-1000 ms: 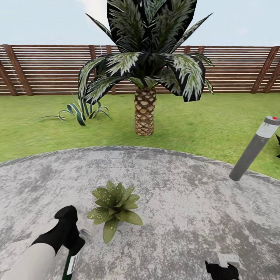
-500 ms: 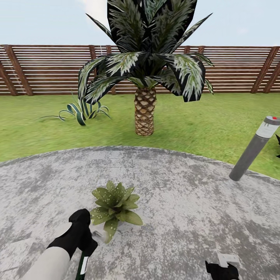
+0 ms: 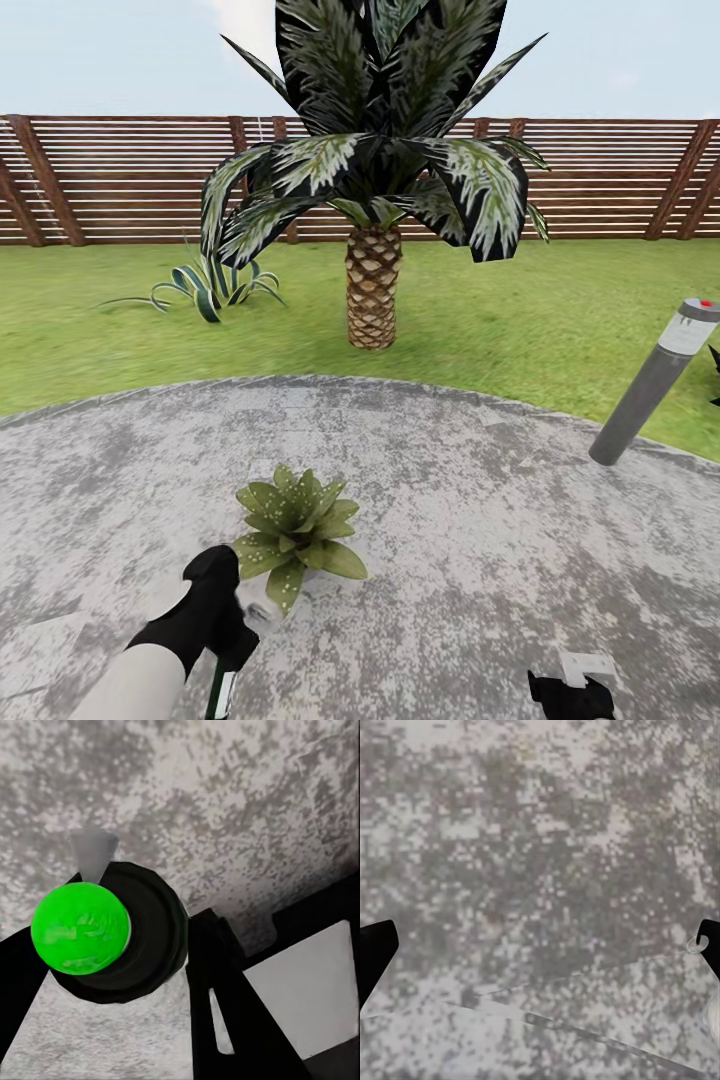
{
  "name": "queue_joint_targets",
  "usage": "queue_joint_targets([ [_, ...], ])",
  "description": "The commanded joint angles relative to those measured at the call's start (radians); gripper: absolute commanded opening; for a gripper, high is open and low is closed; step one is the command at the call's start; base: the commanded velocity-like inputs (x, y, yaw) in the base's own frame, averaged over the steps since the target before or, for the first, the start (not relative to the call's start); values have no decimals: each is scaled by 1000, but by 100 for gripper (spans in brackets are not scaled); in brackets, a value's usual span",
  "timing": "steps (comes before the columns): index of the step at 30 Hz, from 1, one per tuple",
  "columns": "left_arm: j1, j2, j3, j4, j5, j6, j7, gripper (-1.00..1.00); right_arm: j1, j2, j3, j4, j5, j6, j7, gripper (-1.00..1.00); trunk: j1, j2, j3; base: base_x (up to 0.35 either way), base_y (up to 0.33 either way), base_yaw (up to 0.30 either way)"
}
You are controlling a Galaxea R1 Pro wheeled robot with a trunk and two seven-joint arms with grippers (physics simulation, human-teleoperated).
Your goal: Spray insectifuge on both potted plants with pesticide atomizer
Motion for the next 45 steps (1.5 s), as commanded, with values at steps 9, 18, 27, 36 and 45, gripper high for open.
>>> queue_joint_targets([
  [9,-26,108,13,-51,-13,7,-20,-100,0,0,9,-1,-6,-1,-4,100,0,0,-1,0,0,0],
  [18,-93,57,6,-53,-12,17,-64,-100,0,8,9,-3,-7,-3,-4,100,0,0,-1,0,0,0],
  [27,-125,59,4,-52,-17,18,-67,-100,0,2,8,-4,-9,-4,-5,100,0,0,-1,0,0,36],
  [36,-128,52,1,-53,-16,19,-68,-100,0,6,9,-4,-9,-1,-4,100,0,0,-1,0,-10,93],
  [45,-200,9,-75,-44,-29,14,-170,-100,0,6,10,0,-3,-1,-4,100,0,0,-1,0,-95,0],
])
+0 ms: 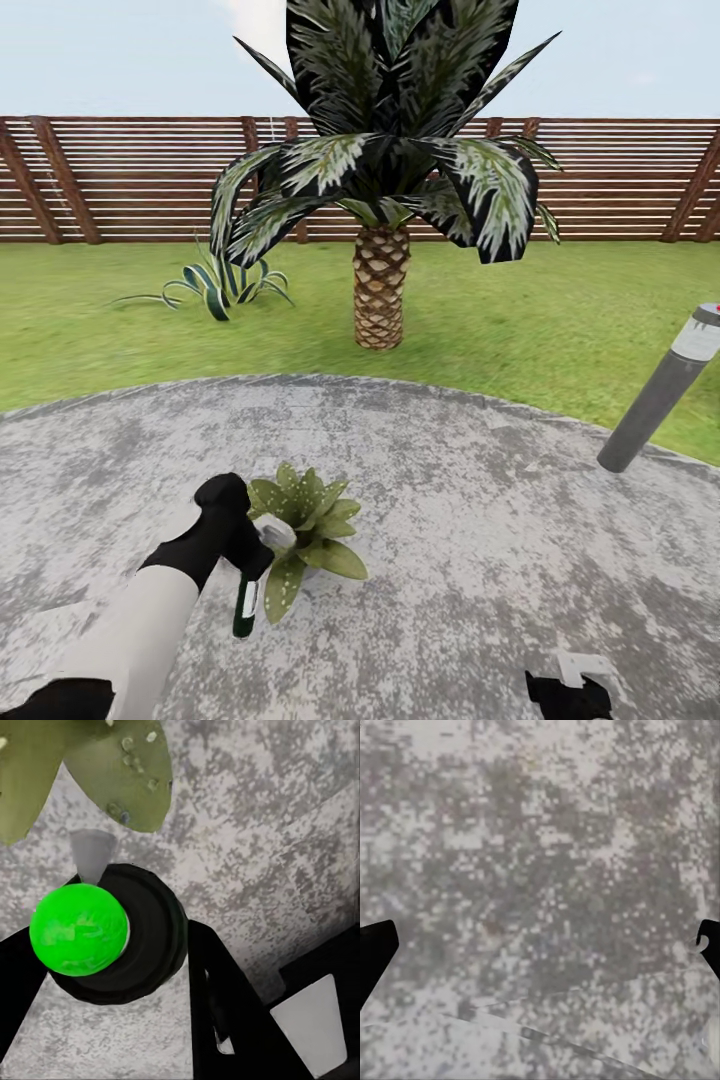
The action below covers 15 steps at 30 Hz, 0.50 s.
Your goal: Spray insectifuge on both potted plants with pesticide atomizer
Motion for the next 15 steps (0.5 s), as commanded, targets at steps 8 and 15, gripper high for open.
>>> queue_joint_targets([
  [8,-141,-87,-62,129,-100,14,-68,-100,0,-1,9,0,-6,-1,-4,100,0,0,-1,0,0,0],
  [15,-380,-107,-61,423,-106,14,-165,-100,0,-2,9,0,-6,-1,-4,100,0,0,-1,0,0,0],
])
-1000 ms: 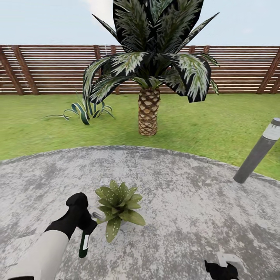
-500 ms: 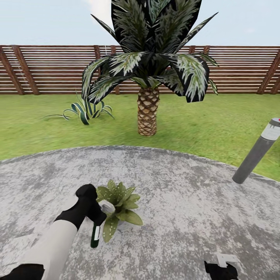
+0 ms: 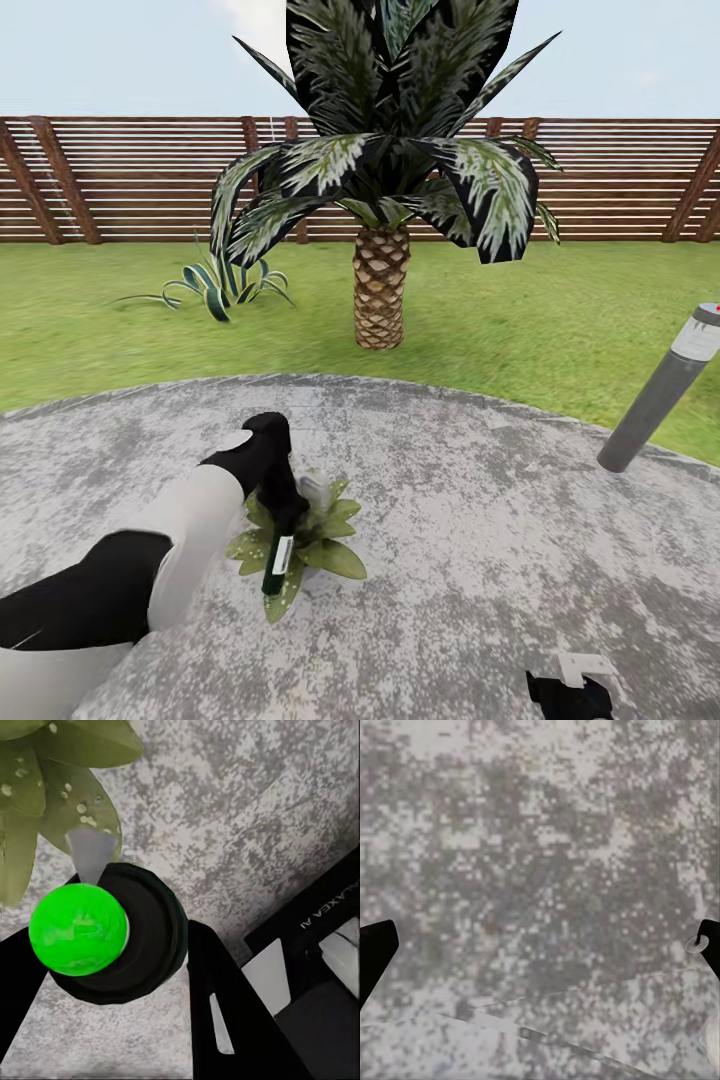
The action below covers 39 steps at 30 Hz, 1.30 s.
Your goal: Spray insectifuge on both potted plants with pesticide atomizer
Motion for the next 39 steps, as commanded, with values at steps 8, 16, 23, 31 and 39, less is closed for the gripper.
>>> queue_joint_targets([
  [8,-77,-17,3,84,-8,11,-20,-100,0,-2,8,-1,-6,-1,-4,100,0,0,-1,0,0,0],
  [16,-48,-17,5,85,-5,17,-23,-100,0,-2,7,-2,-7,-1,-4,100,0,0,-1,0,0,0],
  [23,43,-16,1,81,-13,18,-21,-100,0,-2,7,-1,-7,-1,-4,100,0,0,-1,0,0,0],
  [31,66,-10,-5,69,-16,17,-9,-100,0,-2,8,-2,-7,-1,-5,100,0,0,-1,0,0,0],
  [39,111,-23,-20,68,-27,16,8,-100,0,-2,8,-2,-6,-1,-4,100,0,0,-1,0,0,0],
])
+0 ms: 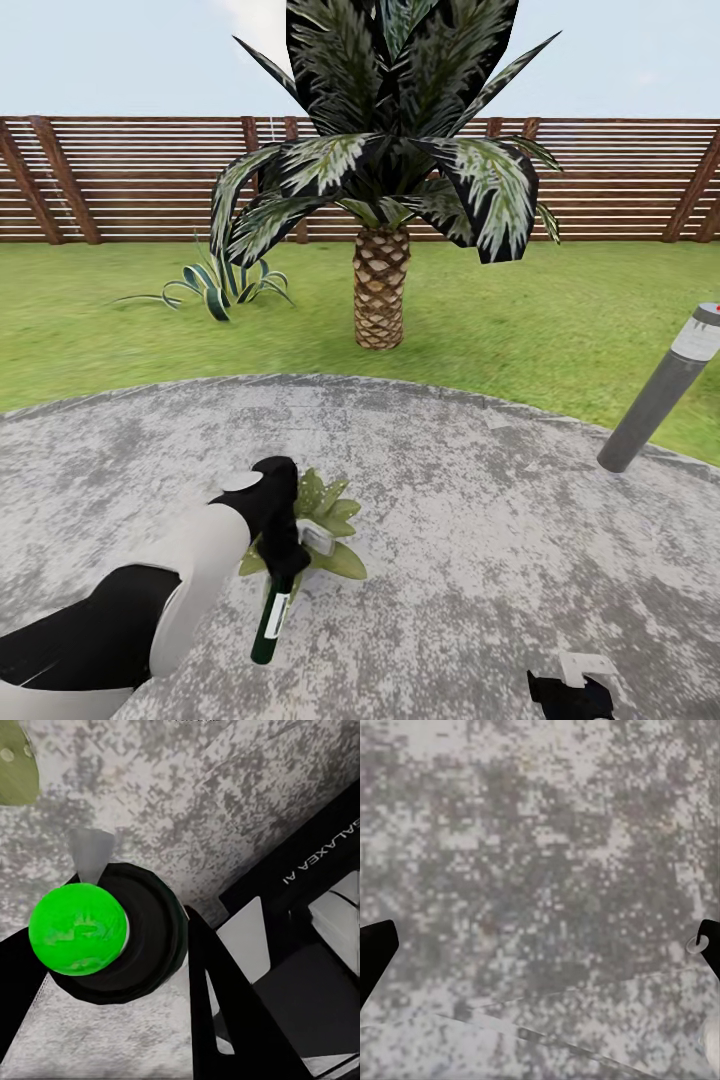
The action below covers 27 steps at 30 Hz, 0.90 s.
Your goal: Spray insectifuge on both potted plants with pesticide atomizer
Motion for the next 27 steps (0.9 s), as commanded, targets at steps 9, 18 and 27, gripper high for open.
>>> queue_joint_targets([
  [9,-2,-8,-20,-68,-79,13,-3,-100,0,0,9,-1,-6,-2,-4,100,0,0,-1,0,0,0],
  [18,-2,-9,-13,-69,-92,14,-16,-100,0,0,9,-1,-6,-1,-3,100,0,0,-1,0,0,0],
  [27,99,-9,-21,-61,-105,1,-13,-100,0,0,7,-1,-7,-1,-4,100,0,0,-1,0,0,0],
])
